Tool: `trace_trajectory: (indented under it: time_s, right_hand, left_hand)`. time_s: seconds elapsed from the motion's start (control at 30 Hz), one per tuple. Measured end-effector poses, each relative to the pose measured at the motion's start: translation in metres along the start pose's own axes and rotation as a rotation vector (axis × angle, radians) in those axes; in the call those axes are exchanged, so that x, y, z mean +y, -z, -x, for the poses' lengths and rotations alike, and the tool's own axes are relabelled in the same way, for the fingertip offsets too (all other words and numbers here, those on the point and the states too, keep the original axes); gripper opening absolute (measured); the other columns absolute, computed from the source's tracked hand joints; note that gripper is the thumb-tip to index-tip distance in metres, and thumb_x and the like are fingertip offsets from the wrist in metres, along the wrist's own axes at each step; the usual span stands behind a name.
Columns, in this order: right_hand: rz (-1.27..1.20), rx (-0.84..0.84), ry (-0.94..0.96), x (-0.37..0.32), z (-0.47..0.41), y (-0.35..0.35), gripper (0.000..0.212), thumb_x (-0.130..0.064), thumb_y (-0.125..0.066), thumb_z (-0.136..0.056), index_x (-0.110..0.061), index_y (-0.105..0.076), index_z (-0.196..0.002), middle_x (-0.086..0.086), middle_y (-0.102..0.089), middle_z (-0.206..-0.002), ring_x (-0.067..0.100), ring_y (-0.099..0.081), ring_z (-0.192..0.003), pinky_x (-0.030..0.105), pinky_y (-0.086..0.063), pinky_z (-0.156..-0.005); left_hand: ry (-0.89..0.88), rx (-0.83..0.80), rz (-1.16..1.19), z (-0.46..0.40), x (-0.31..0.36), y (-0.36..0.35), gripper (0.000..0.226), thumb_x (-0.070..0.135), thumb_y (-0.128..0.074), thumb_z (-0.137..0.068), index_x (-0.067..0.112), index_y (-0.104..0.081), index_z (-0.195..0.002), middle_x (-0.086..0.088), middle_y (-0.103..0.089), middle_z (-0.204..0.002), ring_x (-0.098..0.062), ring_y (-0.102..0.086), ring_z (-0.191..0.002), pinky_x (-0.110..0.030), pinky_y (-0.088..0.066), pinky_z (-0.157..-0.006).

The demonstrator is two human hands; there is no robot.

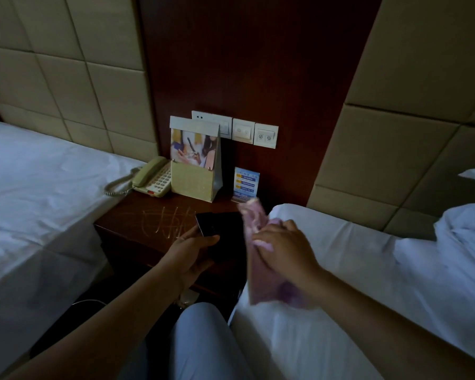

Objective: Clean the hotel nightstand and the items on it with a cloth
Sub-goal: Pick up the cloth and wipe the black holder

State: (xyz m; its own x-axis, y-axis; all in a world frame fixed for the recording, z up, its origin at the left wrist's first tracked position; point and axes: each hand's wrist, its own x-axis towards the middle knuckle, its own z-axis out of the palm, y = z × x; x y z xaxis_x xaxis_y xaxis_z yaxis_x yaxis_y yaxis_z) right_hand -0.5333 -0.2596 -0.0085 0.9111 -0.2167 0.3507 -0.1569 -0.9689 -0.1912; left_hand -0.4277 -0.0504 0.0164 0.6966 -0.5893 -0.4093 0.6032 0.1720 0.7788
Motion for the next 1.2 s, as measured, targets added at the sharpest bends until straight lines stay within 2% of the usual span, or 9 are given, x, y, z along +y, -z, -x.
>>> trace_trajectory:
  time_s: [0.1,0.3,0.5,0.7,0.77,0.87,0.97,1.1,1.2]
  right_hand:
    - [-0.030,0.018,-0.197,0.009,-0.005,0.004,0.025,-0.043,-0.055,-0.096,-0.042,-0.072,-0.114,-0.011,-0.066,-0.115,0.025,-0.051,-0.107,0.033,-0.044,-0.080]
    - [-0.338,0.188,-0.152,-0.047,0.010,-0.014,0.027,-0.046,-0.050,-0.093,-0.036,-0.066,-0.111,-0.014,-0.061,-0.117,0.015,-0.053,-0.107,0.022,-0.043,-0.080]
    - [-0.475,0.324,-0.385,-0.018,-0.007,-0.010,0.014,-0.030,-0.065,-0.096,-0.029,-0.068,-0.110,-0.007,-0.062,-0.108,0.018,-0.064,-0.097,0.019,-0.042,-0.070]
    - [-0.730,0.245,-0.195,-0.086,0.030,-0.009,0.010,-0.033,-0.062,-0.098,-0.033,-0.062,-0.108,-0.018,-0.061,-0.109,0.003,-0.061,-0.103,0.016,-0.050,-0.078]
    - [-0.726,0.260,-0.185,-0.076,0.028,-0.009,0.009,-0.029,-0.063,-0.098,-0.032,-0.063,-0.106,-0.017,-0.062,-0.107,0.002,-0.061,-0.100,0.012,-0.048,-0.077]
    - [-0.677,0.346,-0.334,-0.040,0.011,-0.009,0.007,-0.029,-0.063,-0.097,-0.030,-0.065,-0.103,-0.012,-0.063,-0.102,0.008,-0.063,-0.092,0.032,-0.051,-0.077]
    - [-0.640,0.287,-0.443,-0.003,-0.005,-0.003,0.013,-0.036,-0.061,-0.098,-0.031,-0.068,-0.109,-0.010,-0.065,-0.105,0.013,-0.064,-0.097,0.036,-0.052,-0.082]
    - [-0.766,0.124,-0.428,0.030,-0.025,0.026,0.013,-0.036,-0.061,-0.100,-0.043,-0.071,-0.102,-0.016,-0.072,-0.105,0.002,-0.066,-0.100,0.023,-0.048,-0.085]
    - [-0.792,-0.089,-0.337,0.046,-0.036,0.045,0.019,-0.021,-0.062,-0.100,-0.038,-0.070,-0.098,-0.017,-0.073,-0.099,0.003,-0.068,-0.097,0.020,-0.049,-0.085]
  left_hand:
    - [0.003,0.016,0.029,-0.001,0.002,-0.004,0.035,0.000,-0.060,-0.095,0.021,-0.066,-0.121,-0.010,-0.078,-0.105,-0.025,-0.077,-0.092,-0.034,-0.062,-0.064]
    - [0.068,0.111,0.085,-0.013,0.006,-0.021,0.034,0.001,-0.055,-0.099,0.003,-0.058,-0.133,-0.017,-0.075,-0.096,-0.025,-0.074,-0.079,-0.028,-0.060,-0.052]
    - [0.109,0.057,0.089,-0.010,0.004,-0.025,0.014,-0.004,-0.050,-0.098,0.000,-0.062,-0.105,-0.015,-0.075,-0.073,-0.027,-0.071,-0.076,-0.026,-0.059,-0.050]
    - [0.113,-0.014,0.130,-0.012,0.018,-0.031,0.023,0.009,-0.055,-0.100,0.001,-0.073,-0.088,-0.013,-0.072,-0.071,-0.018,-0.071,-0.057,-0.024,-0.059,-0.053]
    - [0.124,-0.038,0.109,-0.007,0.019,-0.026,0.018,0.008,-0.054,-0.100,0.000,-0.070,-0.099,-0.015,-0.074,-0.077,-0.021,-0.074,-0.063,-0.027,-0.060,-0.055]
    - [0.113,-0.011,0.055,-0.002,0.016,-0.018,0.021,-0.001,-0.053,-0.098,0.006,-0.065,-0.113,-0.015,-0.078,-0.085,-0.023,-0.077,-0.070,-0.028,-0.060,-0.052]
    - [0.092,-0.004,0.011,0.002,0.014,-0.012,0.031,-0.004,-0.058,-0.094,0.012,-0.062,-0.120,-0.013,-0.079,-0.096,-0.026,-0.077,-0.085,-0.033,-0.064,-0.063]
    - [0.063,-0.026,-0.062,0.008,0.014,-0.010,0.038,-0.005,-0.061,-0.093,0.017,-0.062,-0.123,-0.015,-0.076,-0.113,-0.032,-0.072,-0.105,-0.041,-0.060,-0.087]
    - [0.057,-0.064,-0.129,0.013,0.014,-0.012,0.041,-0.006,-0.061,-0.092,0.022,-0.062,-0.122,-0.015,-0.074,-0.117,-0.033,-0.071,-0.108,-0.037,-0.063,-0.076]
